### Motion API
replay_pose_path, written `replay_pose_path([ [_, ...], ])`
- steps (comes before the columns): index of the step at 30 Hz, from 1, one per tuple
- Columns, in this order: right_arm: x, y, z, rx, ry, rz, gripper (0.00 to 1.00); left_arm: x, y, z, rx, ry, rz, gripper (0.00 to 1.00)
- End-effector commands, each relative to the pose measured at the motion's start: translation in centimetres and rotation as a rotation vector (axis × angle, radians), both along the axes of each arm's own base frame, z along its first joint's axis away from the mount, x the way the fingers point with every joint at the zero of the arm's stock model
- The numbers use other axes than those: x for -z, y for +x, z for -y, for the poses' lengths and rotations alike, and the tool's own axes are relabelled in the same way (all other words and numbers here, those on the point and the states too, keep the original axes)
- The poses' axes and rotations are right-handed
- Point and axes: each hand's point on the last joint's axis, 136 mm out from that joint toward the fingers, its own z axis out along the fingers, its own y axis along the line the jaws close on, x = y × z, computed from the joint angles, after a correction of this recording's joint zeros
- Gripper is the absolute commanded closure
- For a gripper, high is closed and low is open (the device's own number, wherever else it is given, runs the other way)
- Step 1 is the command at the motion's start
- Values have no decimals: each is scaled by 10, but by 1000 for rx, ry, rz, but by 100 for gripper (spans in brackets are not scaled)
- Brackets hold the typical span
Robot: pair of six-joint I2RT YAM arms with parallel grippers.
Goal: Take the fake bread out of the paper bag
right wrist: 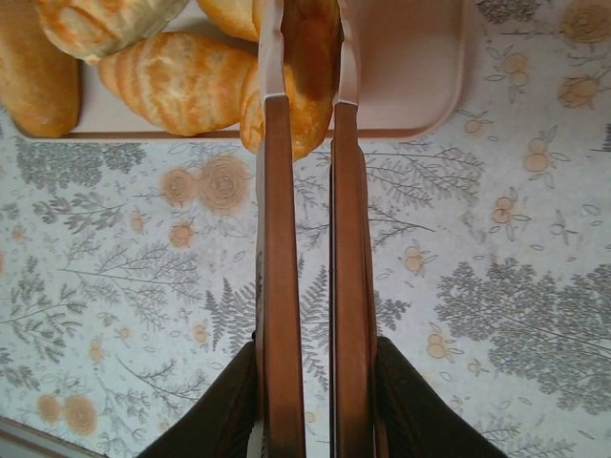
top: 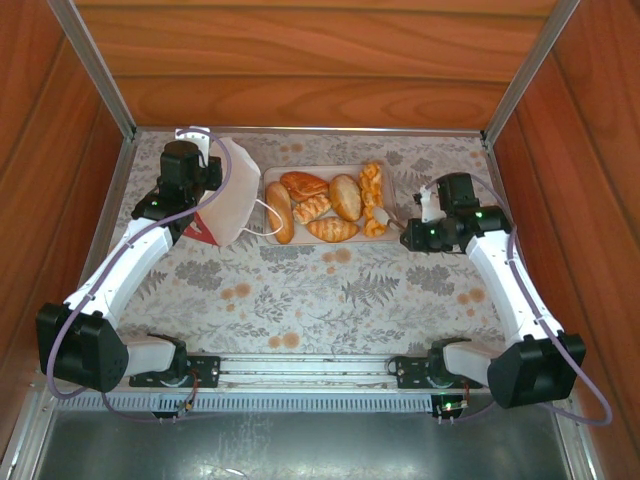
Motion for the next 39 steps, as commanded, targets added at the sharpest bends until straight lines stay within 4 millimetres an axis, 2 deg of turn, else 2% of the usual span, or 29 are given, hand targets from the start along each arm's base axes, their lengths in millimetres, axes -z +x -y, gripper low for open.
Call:
replay_pose_path([
  [1,-5,10,14,23,-64,28,100,-16,-4,-4,-9,-26,36,100],
  [4,-3,14,20,50,-94,22,100,-16,-3,-4,-10,-27,35,100],
  [16,-7,26,0,-38,-11,61,100,-12,-1,-3,-11,-25,26,100],
  [22,1,22,-3,-74,-7,22,100,-13,-1,-3,-12,-28,27,100],
  [25,3,21,1,-56,-30,18,99,-14,0,-3,-9,-29,29,100],
  [27,5,21,7,-30,-54,16,94,-15,0,-2,-8,-31,30,100],
  [32,15,22,10,-7,-78,-29,76,-16,-1,-2,-7,-32,32,100],
  [34,18,22,11,-1,-82,-42,72,-17,-1,-3,-8,-32,35,100],
  [39,14,27,8,3,-62,-26,61,-15,-1,-3,-9,-29,29,100],
])
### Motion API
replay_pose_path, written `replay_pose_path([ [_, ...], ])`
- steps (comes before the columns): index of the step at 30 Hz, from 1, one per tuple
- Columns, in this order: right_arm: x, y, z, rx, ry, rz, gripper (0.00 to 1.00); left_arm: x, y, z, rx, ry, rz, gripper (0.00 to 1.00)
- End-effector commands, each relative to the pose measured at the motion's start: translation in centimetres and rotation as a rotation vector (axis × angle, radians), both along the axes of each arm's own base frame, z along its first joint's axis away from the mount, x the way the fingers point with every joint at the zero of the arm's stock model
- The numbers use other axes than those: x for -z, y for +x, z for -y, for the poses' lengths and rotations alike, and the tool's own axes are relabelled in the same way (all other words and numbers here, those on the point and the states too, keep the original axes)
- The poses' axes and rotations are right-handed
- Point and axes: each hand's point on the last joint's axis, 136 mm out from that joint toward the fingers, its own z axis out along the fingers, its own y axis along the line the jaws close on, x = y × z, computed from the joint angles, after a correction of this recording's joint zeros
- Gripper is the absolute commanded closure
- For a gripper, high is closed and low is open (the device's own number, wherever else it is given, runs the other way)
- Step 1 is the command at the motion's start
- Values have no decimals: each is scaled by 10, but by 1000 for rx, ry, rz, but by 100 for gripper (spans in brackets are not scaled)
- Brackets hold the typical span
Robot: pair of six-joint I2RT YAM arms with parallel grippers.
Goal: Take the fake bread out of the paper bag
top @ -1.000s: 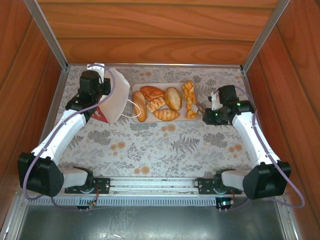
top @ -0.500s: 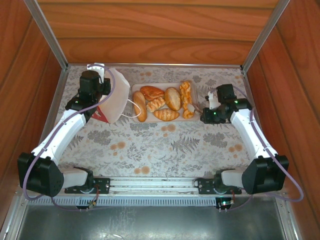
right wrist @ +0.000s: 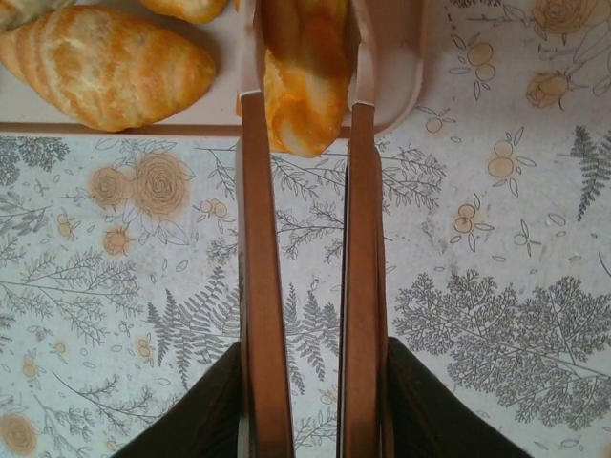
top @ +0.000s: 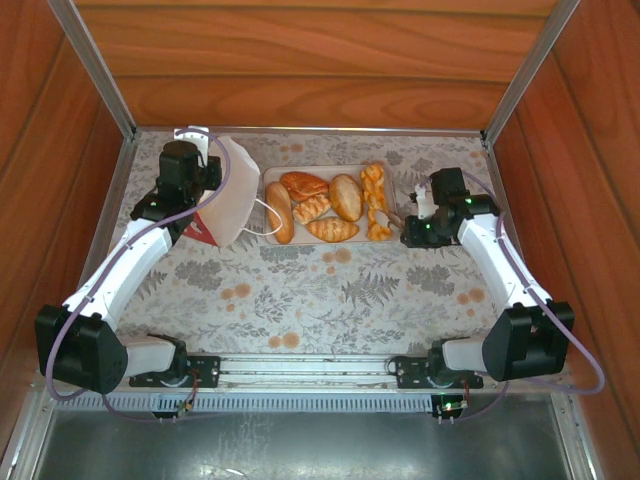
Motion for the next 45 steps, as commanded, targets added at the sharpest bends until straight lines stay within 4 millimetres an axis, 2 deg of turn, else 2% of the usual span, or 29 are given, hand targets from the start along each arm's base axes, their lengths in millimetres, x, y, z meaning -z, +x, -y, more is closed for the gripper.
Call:
replay_pose_path([
  [1,-17,10,-2,12,25,51,59,-13,0,-2,-6,-23,23,100],
  [5,-25,14,-6,18,54,72,53,-12,0,-2,-6,-26,21,100],
  [10,-34,21,0,76,36,100,49,-13,-1,-2,-6,-26,22,100],
  [17,-61,28,-7,109,107,175,50,-17,-2,-2,-4,-30,32,100],
  [22,-68,40,-7,160,132,220,50,-19,-2,0,2,-38,34,100],
  [28,-76,52,-20,152,207,232,50,-24,-5,2,24,-43,43,100],
  [32,-101,46,-48,93,346,245,53,-25,-9,10,83,-26,38,100],
  [36,-135,23,-89,9,440,257,54,-20,-12,16,134,-1,40,100],
  [39,-153,3,-118,-49,468,251,55,-12,-13,19,159,11,32,100],
  [45,-167,-33,-176,-176,531,189,60,-5,-13,25,194,16,26,100],
])
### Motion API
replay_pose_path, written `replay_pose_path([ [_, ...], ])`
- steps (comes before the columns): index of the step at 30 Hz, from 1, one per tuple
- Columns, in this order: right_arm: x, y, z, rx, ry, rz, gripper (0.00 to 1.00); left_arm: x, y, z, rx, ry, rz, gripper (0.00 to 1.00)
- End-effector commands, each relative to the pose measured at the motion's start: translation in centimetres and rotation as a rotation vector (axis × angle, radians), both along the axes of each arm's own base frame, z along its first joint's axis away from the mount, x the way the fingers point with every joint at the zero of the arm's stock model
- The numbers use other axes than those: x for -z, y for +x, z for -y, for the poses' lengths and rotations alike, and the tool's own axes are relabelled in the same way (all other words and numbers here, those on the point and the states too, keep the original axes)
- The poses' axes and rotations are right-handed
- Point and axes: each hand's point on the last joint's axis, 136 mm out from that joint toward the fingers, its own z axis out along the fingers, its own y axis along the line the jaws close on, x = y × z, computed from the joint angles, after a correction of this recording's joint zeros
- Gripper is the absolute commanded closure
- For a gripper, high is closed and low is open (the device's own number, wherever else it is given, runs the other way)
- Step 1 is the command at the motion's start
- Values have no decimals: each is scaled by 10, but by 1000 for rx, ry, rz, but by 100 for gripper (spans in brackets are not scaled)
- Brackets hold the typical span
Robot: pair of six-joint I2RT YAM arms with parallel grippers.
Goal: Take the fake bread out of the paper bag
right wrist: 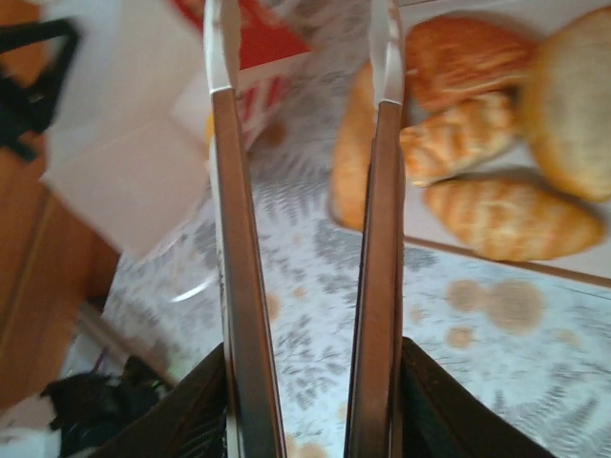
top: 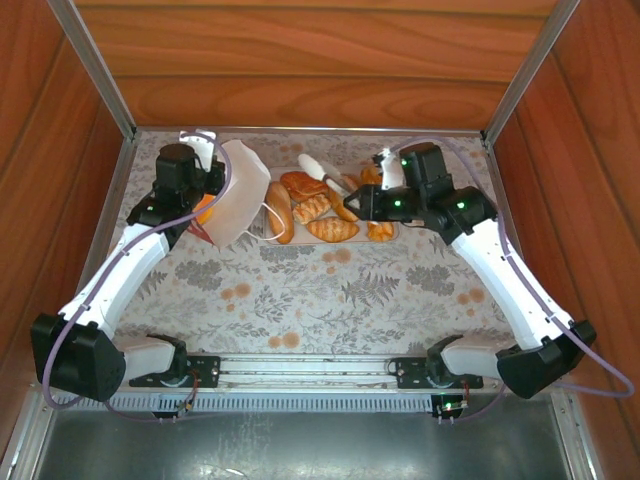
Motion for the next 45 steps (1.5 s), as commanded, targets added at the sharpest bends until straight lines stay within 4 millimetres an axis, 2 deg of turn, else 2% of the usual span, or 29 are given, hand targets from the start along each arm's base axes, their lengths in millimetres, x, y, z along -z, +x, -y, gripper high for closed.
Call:
replay_pose_path([
  [1,-11,-15,-26,-45,46,-28,60,-3,-1,4,38,3,24,100],
  [10,0,-41,-99,-247,26,-98,65,4,-3,19,88,28,29,100],
  [15,11,-45,-116,-295,-33,-122,66,-2,-3,28,98,77,58,100],
  [20,12,-36,-117,-268,-55,-99,66,-1,-5,39,114,127,66,100],
  [26,29,-25,-131,-255,-68,-145,63,7,-10,48,111,120,66,100],
  [27,27,-23,-132,-247,-64,-138,63,8,-10,49,107,124,66,100],
  [28,43,-17,-138,-241,-88,-163,62,9,-9,49,101,130,66,100],
  [36,77,8,-173,-235,-88,-222,58,3,-13,48,70,107,90,100],
  [39,86,16,-182,-225,-88,-235,56,4,-15,49,73,99,94,100],
  [45,92,27,-198,-219,-62,-240,55,9,-17,51,78,93,86,100],
])
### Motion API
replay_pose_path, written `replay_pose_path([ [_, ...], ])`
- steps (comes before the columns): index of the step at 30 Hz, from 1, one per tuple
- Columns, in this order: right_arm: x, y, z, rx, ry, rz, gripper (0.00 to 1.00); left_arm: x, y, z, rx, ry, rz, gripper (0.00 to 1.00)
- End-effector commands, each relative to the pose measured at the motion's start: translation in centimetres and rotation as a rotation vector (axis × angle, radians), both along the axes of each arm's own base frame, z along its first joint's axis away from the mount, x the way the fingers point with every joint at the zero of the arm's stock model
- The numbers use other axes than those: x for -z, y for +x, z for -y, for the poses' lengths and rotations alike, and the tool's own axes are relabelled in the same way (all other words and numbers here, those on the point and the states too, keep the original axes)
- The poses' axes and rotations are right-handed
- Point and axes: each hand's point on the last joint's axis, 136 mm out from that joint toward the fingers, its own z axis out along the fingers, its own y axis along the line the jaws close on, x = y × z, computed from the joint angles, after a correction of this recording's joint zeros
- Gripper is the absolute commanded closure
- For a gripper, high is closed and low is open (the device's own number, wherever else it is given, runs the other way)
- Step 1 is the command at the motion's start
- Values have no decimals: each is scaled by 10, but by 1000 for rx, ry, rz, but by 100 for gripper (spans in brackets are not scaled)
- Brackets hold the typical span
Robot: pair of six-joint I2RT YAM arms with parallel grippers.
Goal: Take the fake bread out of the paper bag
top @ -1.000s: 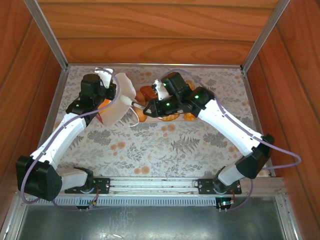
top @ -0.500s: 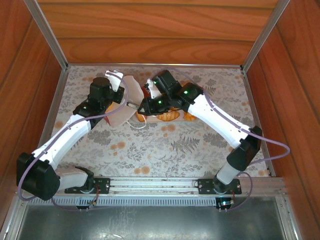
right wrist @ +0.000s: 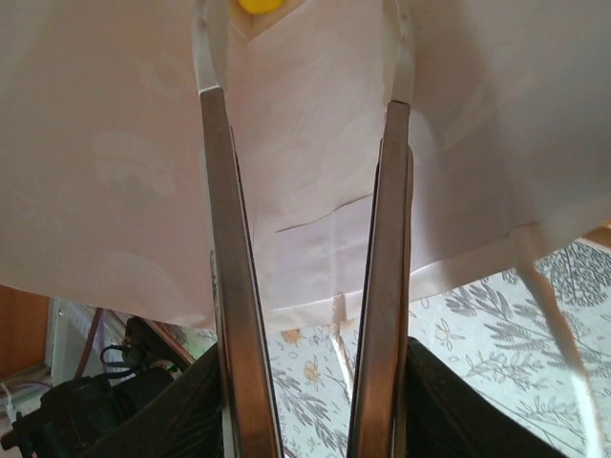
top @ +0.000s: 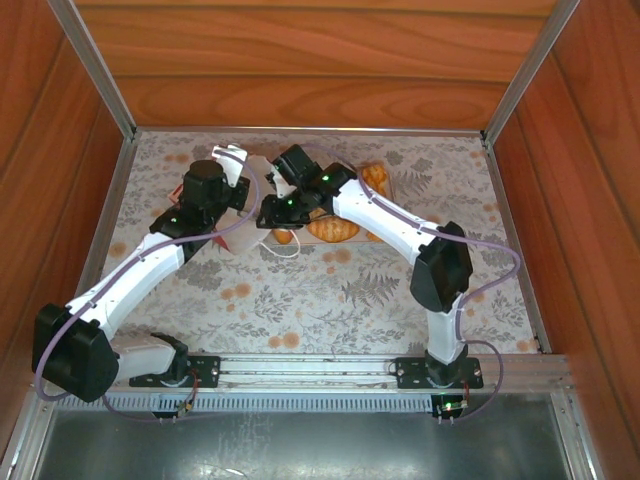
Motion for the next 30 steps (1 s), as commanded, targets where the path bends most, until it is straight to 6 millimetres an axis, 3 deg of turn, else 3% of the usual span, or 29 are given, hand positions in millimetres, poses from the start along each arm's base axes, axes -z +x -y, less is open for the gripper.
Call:
replay_pose_path([
  [1,-23,10,-18,0,87,30,55,-12,-2,1,-11,-33,37,100],
  [17,-17,15,-38,-8,123,13,55,-17,12,-6,-113,-78,56,100],
  [30,14,26,-38,45,81,26,54,-21,8,-3,-81,-75,76,100],
])
